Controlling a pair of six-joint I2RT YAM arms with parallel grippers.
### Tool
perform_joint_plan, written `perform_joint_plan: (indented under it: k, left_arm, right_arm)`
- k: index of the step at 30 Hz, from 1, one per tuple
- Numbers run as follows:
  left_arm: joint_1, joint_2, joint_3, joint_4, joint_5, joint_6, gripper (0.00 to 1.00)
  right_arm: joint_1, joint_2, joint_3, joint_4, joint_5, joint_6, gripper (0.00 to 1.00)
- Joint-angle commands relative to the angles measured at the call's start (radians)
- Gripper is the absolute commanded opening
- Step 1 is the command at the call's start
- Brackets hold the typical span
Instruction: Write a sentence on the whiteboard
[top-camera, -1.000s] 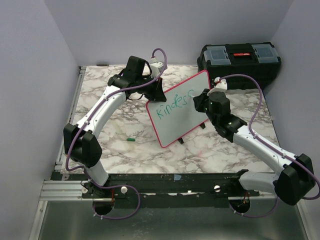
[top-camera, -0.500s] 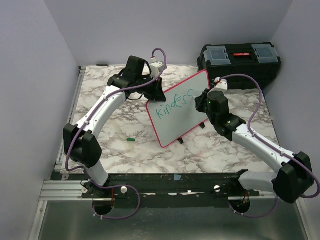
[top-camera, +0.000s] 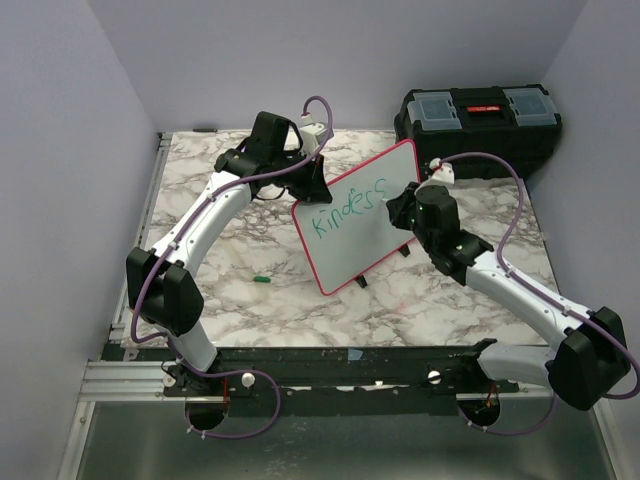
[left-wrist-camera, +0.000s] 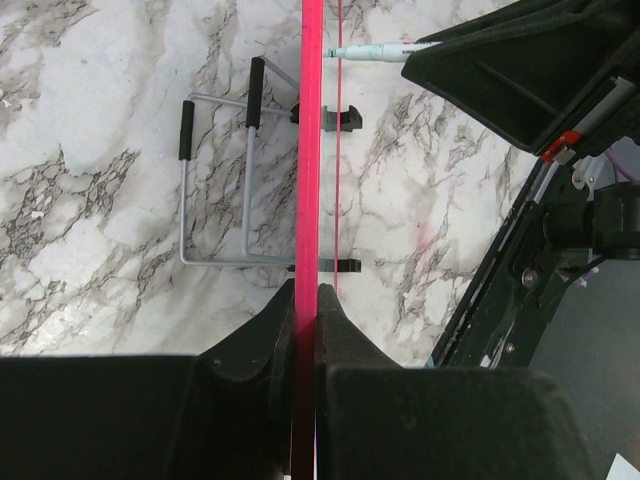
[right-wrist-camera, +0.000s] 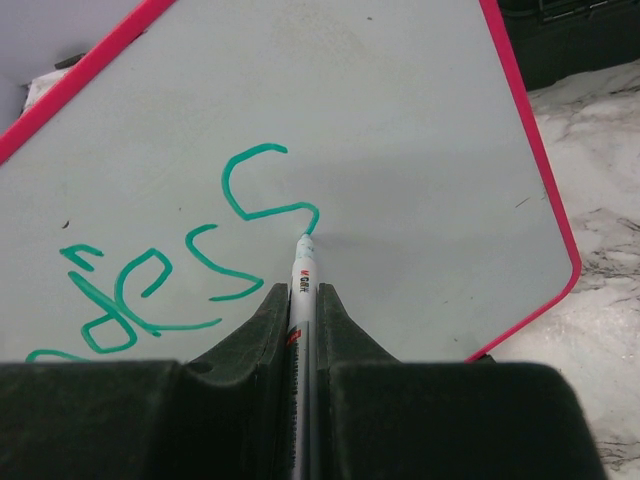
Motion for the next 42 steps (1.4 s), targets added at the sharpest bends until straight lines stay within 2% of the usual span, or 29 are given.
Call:
perform_joint_plan:
  k: [1,8,13,24,32,42]
  left_arm:
    - [-0.005,-0.045,0.009,0.032,-0.026,0.041,0.0]
    - [-0.005,-0.051,-0.004,0.042,-0.034,0.028,0.0]
    - [-0.003,-0.062,-0.03,0.058,-0.04,0.009,0.0]
    - [0.007,-0.081,-0.099,0.114,-0.08,-0.042,0.0]
    - [0.055,-0.056,-0.107,0.133,-0.081,-0.068,0.0]
    - [0.09,0.001,-0.128,0.136,-0.089,-0.058,0.0]
  right_arm:
    - [0.001,-0.028,-0.031,-0.009,-0.077,0.021,0.01]
    - [0.001,-0.114,-0.03,-0.021,-0.051,-0.001,0.01]
    - [0.001,-0.169,-0.036,-0.038,-0.089,-0.013,0.01]
    - [0.006,-0.193,-0.071,-0.068,-0.39,-0.055,0.01]
    - [0.083,-0.197,-0.123,-0.055,-0.44,-0.062,0.01]
    - [0.269,-0.109,-0.135,-0.017,-0.346,-0.102,0.01]
